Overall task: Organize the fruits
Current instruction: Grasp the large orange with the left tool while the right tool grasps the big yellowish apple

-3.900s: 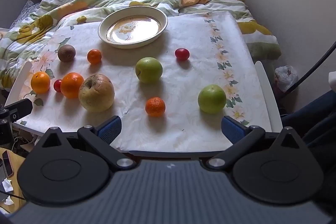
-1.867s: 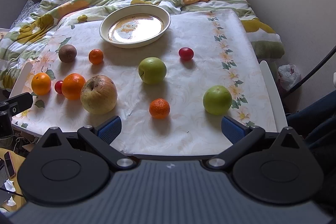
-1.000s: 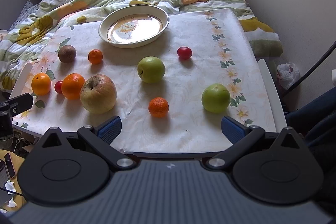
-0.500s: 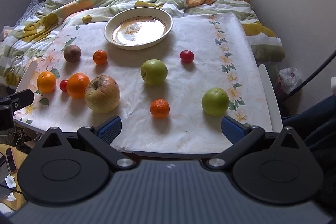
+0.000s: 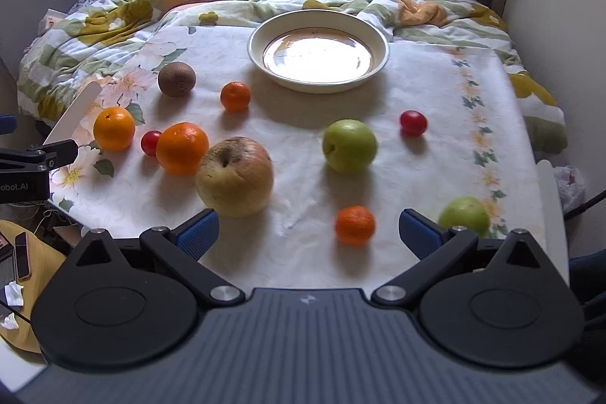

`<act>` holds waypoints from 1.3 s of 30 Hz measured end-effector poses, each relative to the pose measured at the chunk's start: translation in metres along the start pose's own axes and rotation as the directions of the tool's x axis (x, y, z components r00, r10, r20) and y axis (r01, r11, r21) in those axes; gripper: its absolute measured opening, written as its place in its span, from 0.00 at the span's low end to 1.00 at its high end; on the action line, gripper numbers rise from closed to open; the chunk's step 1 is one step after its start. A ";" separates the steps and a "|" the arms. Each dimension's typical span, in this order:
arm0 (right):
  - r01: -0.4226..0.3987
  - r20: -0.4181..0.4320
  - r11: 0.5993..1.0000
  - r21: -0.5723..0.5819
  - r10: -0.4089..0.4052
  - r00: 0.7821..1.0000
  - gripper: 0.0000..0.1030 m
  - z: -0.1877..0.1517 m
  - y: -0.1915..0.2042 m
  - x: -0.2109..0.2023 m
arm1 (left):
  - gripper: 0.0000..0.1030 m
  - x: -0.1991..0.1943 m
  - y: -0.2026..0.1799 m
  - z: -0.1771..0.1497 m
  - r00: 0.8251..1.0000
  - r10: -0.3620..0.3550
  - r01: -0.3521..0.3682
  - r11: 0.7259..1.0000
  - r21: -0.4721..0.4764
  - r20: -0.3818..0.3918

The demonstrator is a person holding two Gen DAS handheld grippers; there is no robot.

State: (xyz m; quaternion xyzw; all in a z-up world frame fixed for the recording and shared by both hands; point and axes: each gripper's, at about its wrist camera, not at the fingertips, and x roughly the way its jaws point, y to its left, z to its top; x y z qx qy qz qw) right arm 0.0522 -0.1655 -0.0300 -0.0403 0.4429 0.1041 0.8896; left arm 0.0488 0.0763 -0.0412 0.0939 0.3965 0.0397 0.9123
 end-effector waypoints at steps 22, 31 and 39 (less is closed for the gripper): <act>0.064 0.012 0.994 0.088 -0.065 0.998 1.00 -0.001 0.059 0.079 | 0.67 0.103 0.024 -0.005 0.974 -0.214 0.221 0.970 0.104 -0.073; 0.068 0.004 0.994 0.085 -0.068 0.998 1.00 0.006 0.063 0.094 | 0.63 0.105 0.029 -0.004 0.965 -0.255 0.259 0.963 0.076 -0.067; 0.044 -0.010 0.997 0.067 -0.043 0.999 0.92 0.008 0.065 0.104 | 0.62 0.104 0.029 -0.004 0.965 -0.253 0.256 0.965 0.051 -0.066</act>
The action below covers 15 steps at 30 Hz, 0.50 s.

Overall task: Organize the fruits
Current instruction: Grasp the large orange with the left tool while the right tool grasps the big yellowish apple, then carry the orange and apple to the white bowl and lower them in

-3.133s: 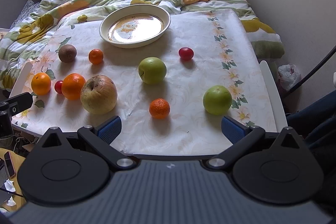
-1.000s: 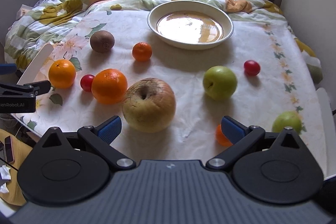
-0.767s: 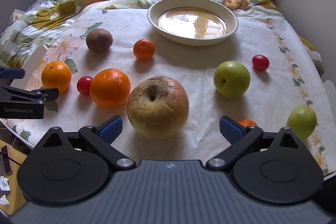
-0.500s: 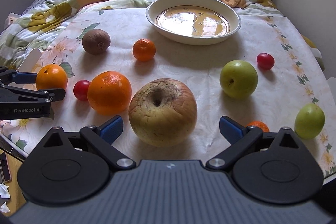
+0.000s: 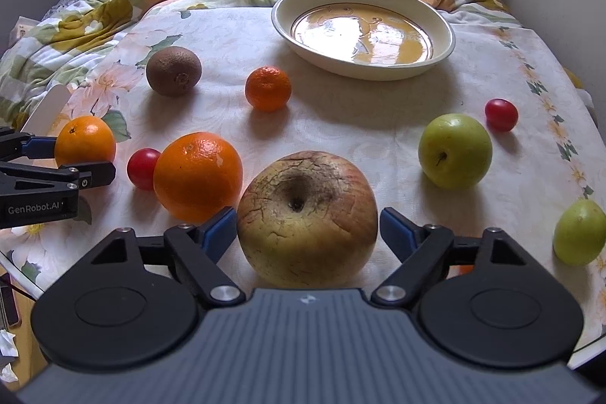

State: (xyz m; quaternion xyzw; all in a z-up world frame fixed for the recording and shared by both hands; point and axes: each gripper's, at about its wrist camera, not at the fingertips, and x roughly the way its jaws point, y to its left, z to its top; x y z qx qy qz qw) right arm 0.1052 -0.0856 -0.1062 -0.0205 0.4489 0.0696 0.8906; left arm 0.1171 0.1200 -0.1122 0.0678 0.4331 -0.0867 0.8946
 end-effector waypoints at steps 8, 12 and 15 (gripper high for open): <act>-0.033 0.002 0.999 -0.026 0.034 0.999 0.86 0.000 -0.005 0.001 | 0.62 -0.008 -0.011 -0.002 1.000 0.021 -0.021 1.000 -0.014 0.006; -0.050 0.005 0.998 -0.036 0.050 0.999 0.86 -0.001 -0.010 -0.003 | 0.62 -0.020 -0.020 0.000 0.999 0.037 -0.037 0.999 -0.029 0.023; -0.070 0.013 0.997 -0.040 0.070 0.997 0.86 0.001 -0.018 -0.011 | 0.62 -0.032 -0.031 0.004 0.998 0.050 -0.048 0.998 -0.042 0.041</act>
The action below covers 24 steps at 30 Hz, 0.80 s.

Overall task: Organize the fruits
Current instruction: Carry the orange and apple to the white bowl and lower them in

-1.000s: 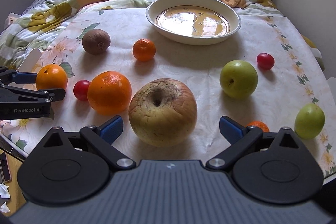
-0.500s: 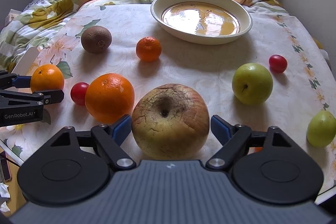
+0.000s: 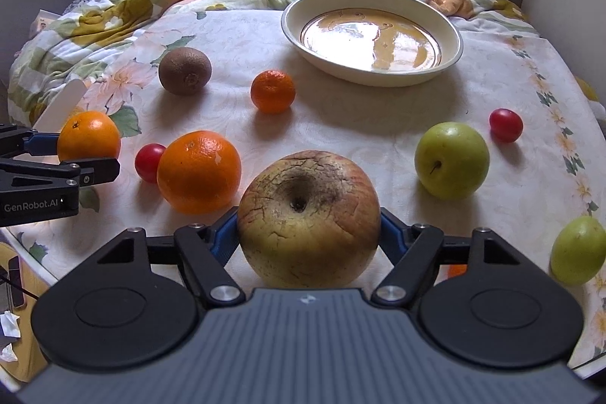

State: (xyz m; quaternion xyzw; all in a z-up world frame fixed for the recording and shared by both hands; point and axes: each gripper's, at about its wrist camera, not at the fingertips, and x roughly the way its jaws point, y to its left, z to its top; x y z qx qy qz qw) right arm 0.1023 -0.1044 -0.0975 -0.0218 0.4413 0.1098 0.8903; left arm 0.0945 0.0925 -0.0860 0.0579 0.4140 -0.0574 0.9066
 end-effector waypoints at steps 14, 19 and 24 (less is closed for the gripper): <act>-0.068 0.069 0.995 -0.068 0.073 0.995 0.86 0.022 -0.058 -0.070 | 0.62 -0.064 -0.071 0.037 0.995 0.052 -0.046 0.997 -0.063 0.089; -0.102 0.070 0.990 -0.100 0.110 0.992 0.86 0.036 -0.091 -0.092 | 0.62 -0.073 -0.092 0.059 0.991 0.053 -0.043 0.996 -0.083 0.125; -0.100 0.083 0.984 -0.150 0.113 0.990 0.86 0.060 -0.120 -0.103 | 0.62 -0.067 -0.102 0.087 0.988 0.020 -0.005 0.995 -0.103 0.151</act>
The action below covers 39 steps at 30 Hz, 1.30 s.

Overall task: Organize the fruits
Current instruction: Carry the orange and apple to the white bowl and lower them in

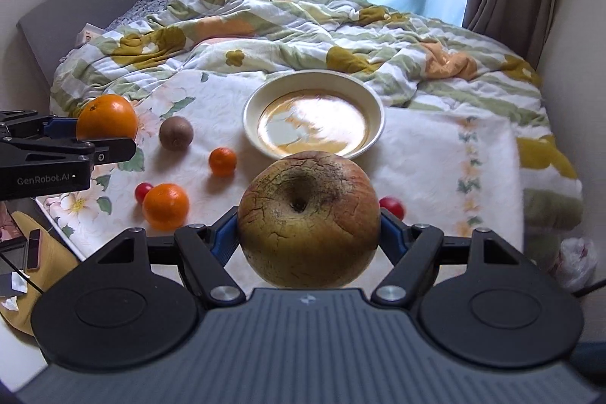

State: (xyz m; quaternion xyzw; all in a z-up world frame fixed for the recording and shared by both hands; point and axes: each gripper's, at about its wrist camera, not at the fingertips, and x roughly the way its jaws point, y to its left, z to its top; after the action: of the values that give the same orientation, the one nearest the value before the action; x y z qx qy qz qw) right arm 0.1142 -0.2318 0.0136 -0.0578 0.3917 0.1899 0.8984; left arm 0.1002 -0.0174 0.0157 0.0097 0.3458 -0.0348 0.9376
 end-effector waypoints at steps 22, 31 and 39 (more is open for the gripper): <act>0.002 0.048 0.998 0.057 -0.004 0.999 0.86 0.115 -0.090 0.097 | 0.62 0.178 -0.022 0.097 0.992 -0.058 0.066 0.995 0.069 -0.109; 0.003 0.006 0.994 0.105 -0.004 1.000 0.86 0.133 -0.112 0.154 | 0.62 0.248 -0.034 0.098 0.981 -0.075 0.100 0.986 0.133 -0.182; 0.014 -0.031 0.993 0.120 -0.010 0.999 0.86 0.138 -0.124 0.177 | 0.63 0.273 -0.042 0.094 0.973 -0.079 0.119 0.977 0.178 -0.217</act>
State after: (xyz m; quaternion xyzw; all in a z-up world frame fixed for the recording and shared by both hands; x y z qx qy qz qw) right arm 0.3663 -0.2584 -0.0260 -0.0087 0.4158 0.1598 0.8953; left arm 0.3650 -0.0789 -0.0901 0.0852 0.4373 -0.1132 0.8881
